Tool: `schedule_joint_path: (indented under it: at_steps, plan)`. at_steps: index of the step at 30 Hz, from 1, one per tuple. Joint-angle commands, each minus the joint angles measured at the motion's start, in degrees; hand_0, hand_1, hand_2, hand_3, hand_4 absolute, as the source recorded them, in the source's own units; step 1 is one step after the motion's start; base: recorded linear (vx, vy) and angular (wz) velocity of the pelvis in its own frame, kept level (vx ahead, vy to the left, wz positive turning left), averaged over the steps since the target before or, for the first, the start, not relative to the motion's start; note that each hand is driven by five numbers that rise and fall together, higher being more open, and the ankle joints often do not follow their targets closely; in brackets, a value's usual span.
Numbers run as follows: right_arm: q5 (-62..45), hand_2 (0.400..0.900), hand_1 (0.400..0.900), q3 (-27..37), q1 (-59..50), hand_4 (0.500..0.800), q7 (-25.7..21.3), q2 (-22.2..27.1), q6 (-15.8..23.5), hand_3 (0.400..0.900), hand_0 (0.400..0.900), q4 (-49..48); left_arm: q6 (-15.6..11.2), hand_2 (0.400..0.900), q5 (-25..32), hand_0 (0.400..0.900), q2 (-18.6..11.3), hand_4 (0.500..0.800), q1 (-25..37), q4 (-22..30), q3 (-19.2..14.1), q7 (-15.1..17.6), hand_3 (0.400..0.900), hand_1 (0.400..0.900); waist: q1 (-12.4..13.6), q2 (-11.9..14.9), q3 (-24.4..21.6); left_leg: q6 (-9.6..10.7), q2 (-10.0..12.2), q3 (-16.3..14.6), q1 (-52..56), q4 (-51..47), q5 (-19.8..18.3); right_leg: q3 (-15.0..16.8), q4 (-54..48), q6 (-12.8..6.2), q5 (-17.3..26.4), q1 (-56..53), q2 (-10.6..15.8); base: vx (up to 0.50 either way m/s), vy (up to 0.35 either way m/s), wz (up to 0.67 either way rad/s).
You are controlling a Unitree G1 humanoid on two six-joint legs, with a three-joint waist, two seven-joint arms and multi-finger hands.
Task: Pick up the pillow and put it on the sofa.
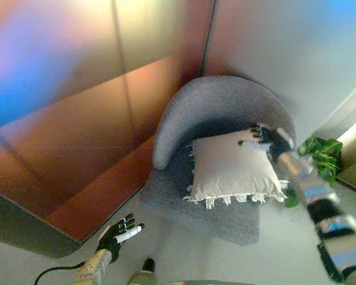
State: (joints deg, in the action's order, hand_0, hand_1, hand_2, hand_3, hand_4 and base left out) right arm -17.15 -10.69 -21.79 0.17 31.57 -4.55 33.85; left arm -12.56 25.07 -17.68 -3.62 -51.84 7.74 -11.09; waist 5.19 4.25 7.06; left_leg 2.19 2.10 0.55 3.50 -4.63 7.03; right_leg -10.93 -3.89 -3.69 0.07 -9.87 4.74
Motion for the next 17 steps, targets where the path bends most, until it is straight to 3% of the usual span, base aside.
schedule_joint_path:
  at_steps: [1,7,12,17]
  plan:
    - [-1.8,0.9,0.9,4.4,3.7,0.8,-5.4,-1.0,8.2,0.9,0.9,-6.9,-6.0,0.9,0.6,0.9,1.5,0.8,3.3,-0.7,1.6,1.4,0.9,0.9,-0.7,-0.5,-2.5,0.2,0.0,-2.0,2.8,0.3,-8.2,1.1,4.8,-0.77,-2.2,2.5,-0.7,-0.08,0.058,-0.24]
    - [-2.2,0.9,0.9,3.2,15.2,0.8,-7.4,-8.8,8.1,0.9,0.9,-7.1,-7.1,0.9,0.7,0.9,3.2,0.8,2.4,-1.6,0.9,2.2,0.9,0.9,-3.2,-1.1,-2.8,0.0,-0.1,-3.7,3.4,0.2,-8.7,2.5,4.7,-1.08,-2.1,2.9,-0.7,-0.06,0.042,-0.19]
    - [-3.9,0.9,0.9,1.0,19.4,0.8,-8.8,-14.2,6.5,0.9,0.9,3.8,-7.8,0.9,0.3,0.9,3.8,0.8,3.2,-3.8,1.4,1.6,0.9,0.9,-4.4,-1.4,-3.3,-0.2,-0.3,-4.7,3.9,0.0,-9.1,3.2,4.4,-1.34,-2.1,2.9,-0.9,-0.03,0.018,-0.12]
    - [-2.4,0.9,0.9,0.4,19.5,0.8,-6.9,-16.4,5.1,0.9,0.9,20.3,-9.2,0.9,1.5,0.9,4.0,0.8,4.8,-7.4,2.8,-0.3,0.9,0.9,-4.4,-1.9,-3.4,-0.6,-0.8,-4.5,4.0,0.2,-9.5,3.9,4.2,-1.44,-2.0,3.0,-1.0,-0.03,0.017,-0.09]
